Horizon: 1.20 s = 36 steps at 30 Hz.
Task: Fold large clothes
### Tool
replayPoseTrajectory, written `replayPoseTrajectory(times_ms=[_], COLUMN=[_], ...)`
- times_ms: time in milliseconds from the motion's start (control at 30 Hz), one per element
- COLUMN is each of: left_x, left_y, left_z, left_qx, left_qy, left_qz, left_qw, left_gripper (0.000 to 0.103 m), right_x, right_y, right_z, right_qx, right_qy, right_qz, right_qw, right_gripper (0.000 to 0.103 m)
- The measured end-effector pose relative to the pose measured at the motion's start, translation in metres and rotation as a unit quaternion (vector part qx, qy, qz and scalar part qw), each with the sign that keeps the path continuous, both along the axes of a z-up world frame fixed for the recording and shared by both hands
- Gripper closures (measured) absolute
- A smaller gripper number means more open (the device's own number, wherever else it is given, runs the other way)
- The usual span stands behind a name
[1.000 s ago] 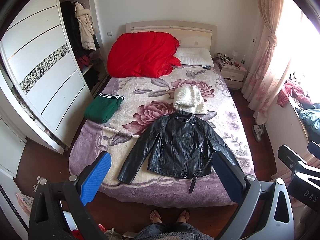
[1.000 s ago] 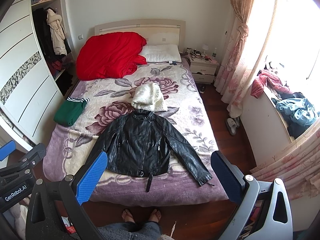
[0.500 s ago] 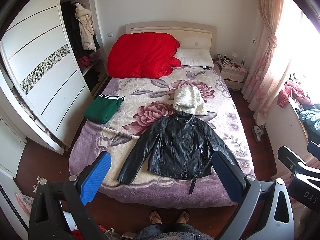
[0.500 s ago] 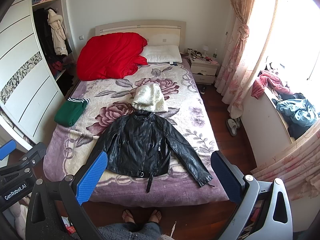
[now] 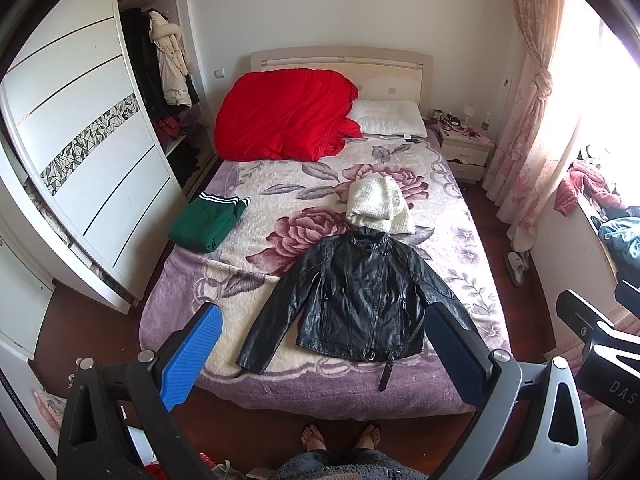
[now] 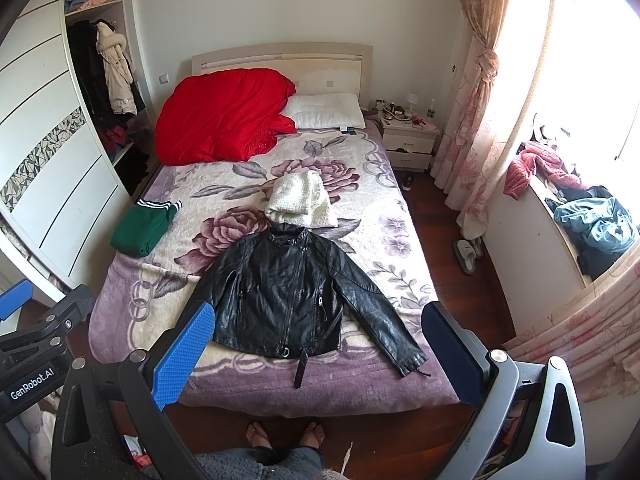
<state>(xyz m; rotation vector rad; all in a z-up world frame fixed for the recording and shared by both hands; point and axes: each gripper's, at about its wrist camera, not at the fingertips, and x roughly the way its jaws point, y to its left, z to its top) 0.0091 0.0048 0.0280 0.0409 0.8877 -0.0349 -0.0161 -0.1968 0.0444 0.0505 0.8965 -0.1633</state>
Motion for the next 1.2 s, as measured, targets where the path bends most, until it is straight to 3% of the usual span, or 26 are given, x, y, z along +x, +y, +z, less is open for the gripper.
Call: replayPoseTrajectory(times_ms=[733,867,933,1033,1200], left_x=[0.003,0.017,0.029,0.056,0.102], left_y=[-0.007,-0.004,0.001,0.012,0.024], left_z=[-0.002,-0.015,-0.03,-0.067,-0.149], left_qx=[-0.003,0.014,0.025,0.048,0.051], left_qy=[-0.004,-0.032,-0.048,-0.041,-0.001], left_qz=[-0.005,0.012,0.023,0.036,0.052], left_qw=[1.0,0.9993,0.9982,0.9974,0.9974], left_gripper=[0.0,0.0,0.0,0.0,0.0], right_x=[0.005,0.012,0.023,0.043,0.063], right_y=[0.001,-0.001,-0.008,-0.028,-0.099], right_z=[0.005,0.003,-0.01,-0.047,-0.144], right_qx=[0.002,0.008,0.014,0.01,0.064], right_qy=[-0.002,-0.003,-0.006,0.013,0.071], right_qz=[-0.003,-0.01,-0.016,-0.05,-0.156], right_qw=[1.0,1.0,1.0,0.999,0.983], right_gripper=[0.0,0.0,0.0,0.0,0.0])
